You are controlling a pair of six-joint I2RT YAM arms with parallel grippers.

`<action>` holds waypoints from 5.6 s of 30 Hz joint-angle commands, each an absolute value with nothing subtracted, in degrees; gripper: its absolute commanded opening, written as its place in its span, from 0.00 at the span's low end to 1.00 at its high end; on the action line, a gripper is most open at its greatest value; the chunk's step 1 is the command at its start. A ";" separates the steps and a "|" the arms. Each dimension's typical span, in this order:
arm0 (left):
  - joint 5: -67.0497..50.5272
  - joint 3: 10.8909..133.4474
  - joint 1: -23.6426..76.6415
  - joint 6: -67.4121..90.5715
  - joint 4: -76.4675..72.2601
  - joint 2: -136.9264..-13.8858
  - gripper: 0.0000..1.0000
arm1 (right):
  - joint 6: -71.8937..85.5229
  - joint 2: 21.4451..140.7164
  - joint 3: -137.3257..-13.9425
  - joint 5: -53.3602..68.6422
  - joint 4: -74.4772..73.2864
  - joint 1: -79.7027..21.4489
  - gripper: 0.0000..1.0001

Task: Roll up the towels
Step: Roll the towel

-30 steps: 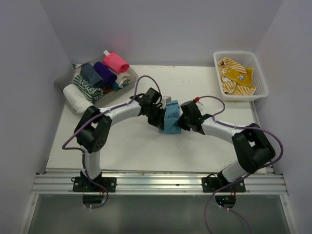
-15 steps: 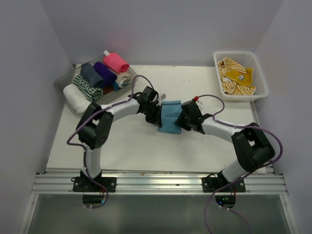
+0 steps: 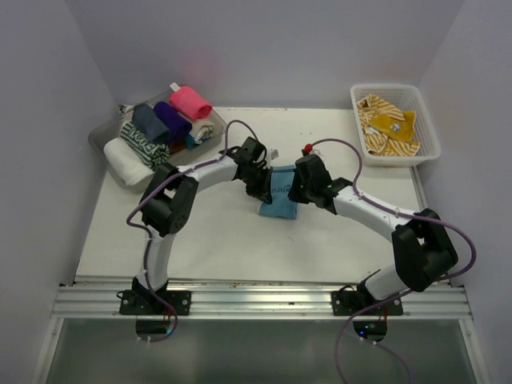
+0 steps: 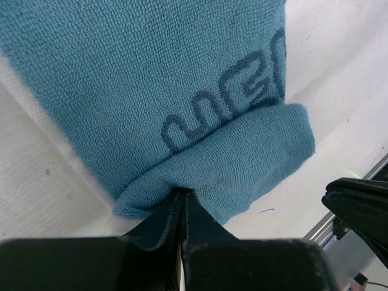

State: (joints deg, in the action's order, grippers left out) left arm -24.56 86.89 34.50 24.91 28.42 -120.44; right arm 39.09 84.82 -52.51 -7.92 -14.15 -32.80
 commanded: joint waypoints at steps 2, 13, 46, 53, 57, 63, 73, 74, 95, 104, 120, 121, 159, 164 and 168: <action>-25.75 89.29 34.19 24.08 29.18 -122.87 0.00 | 33.57 89.02 -57.04 -5.10 -14.76 -32.96 0.09; -24.52 90.88 33.23 21.89 31.73 -121.91 0.00 | 33.48 100.11 -56.87 -12.30 -12.31 -32.78 0.00; -28.04 95.62 30.68 19.42 37.18 -113.47 0.13 | 15.66 89.55 -63.45 -25.23 -24.61 -56.24 0.49; -27.25 88.63 26.37 23.45 34.46 -110.22 0.11 | 13.10 100.63 -67.68 -26.80 -24.26 -58.36 0.53; -27.86 80.08 23.47 26.63 29.19 -106.09 0.11 | 13.62 103.09 -66.10 -29.96 -23.03 -58.45 0.54; -27.16 74.27 22.32 28.21 26.63 -103.37 0.16 | 15.29 106.26 -63.20 -33.13 -20.75 -58.36 0.41; -25.49 68.73 22.32 29.62 25.58 -98.44 0.63 | 15.11 101.61 -60.29 -21.37 -12.67 -58.18 0.00; -25.49 68.12 22.24 29.62 25.49 -97.74 0.67 | 15.47 100.56 -59.86 -19.70 -12.22 -58.01 0.00; -32.17 60.12 28.83 34.54 15.74 -98.52 0.93 | 36.20 89.03 -40.79 20.64 13.43 -41.49 0.00; -30.33 60.47 29.18 37.18 13.10 -102.83 0.82 | 40.43 88.95 -36.57 26.37 20.56 -38.85 0.00; -22.85 63.63 31.64 41.92 21.17 -106.44 0.00 | 25.59 79.02 -46.22 2.26 -7.10 -43.83 0.51; -22.76 63.89 31.64 42.18 21.62 -106.35 0.00 | 22.53 78.84 -47.62 -0.41 -11.56 -45.60 0.55; -21.27 66.01 30.50 43.59 25.05 -99.41 0.48 | 22.40 86.14 -47.30 -7.40 -6.17 -56.27 0.00; -18.73 66.80 29.88 43.07 26.10 -96.51 0.50 | 26.98 84.03 -42.81 4.29 -0.35 -51.33 0.00; -17.23 65.05 29.97 43.07 24.96 -94.66 0.43 | 32.32 83.67 -40.00 12.20 6.05 -46.85 0.00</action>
